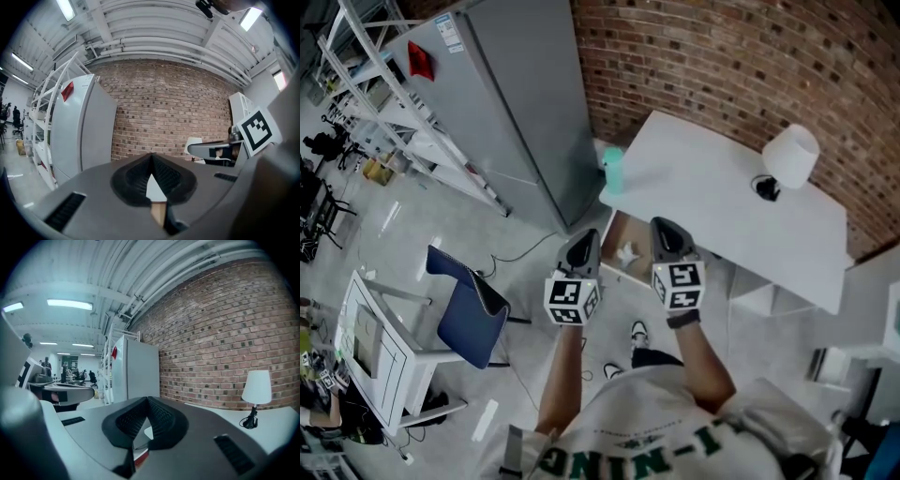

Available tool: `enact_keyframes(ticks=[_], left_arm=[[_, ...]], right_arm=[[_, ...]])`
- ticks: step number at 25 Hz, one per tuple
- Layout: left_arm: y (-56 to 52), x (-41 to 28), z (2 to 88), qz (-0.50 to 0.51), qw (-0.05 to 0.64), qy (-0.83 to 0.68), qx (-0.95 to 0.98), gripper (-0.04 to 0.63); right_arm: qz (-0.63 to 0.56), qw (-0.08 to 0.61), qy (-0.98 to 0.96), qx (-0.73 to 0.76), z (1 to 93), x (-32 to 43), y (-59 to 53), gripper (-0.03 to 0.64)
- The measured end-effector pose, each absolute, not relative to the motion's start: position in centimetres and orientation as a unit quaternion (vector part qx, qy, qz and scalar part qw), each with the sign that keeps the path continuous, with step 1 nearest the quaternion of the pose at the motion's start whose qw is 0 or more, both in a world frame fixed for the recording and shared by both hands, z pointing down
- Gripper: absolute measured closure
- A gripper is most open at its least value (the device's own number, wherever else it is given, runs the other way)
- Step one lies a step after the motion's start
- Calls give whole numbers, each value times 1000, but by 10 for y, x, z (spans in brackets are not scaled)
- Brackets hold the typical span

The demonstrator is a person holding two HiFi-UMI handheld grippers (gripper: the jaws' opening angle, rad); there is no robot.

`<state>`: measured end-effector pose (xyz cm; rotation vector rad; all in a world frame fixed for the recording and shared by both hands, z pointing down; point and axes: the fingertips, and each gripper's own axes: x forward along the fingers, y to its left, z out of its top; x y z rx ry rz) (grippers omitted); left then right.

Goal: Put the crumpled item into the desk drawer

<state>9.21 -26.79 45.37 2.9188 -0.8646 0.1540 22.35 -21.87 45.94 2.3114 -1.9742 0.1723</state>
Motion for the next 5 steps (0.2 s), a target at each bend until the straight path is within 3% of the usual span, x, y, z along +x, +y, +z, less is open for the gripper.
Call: enact_keyframes(ticks=[5], left_arm=[[-277, 104, 464, 59, 55, -282, 956, 598]], right_arm=[[69, 60, -656, 749, 471, 228, -223, 612]])
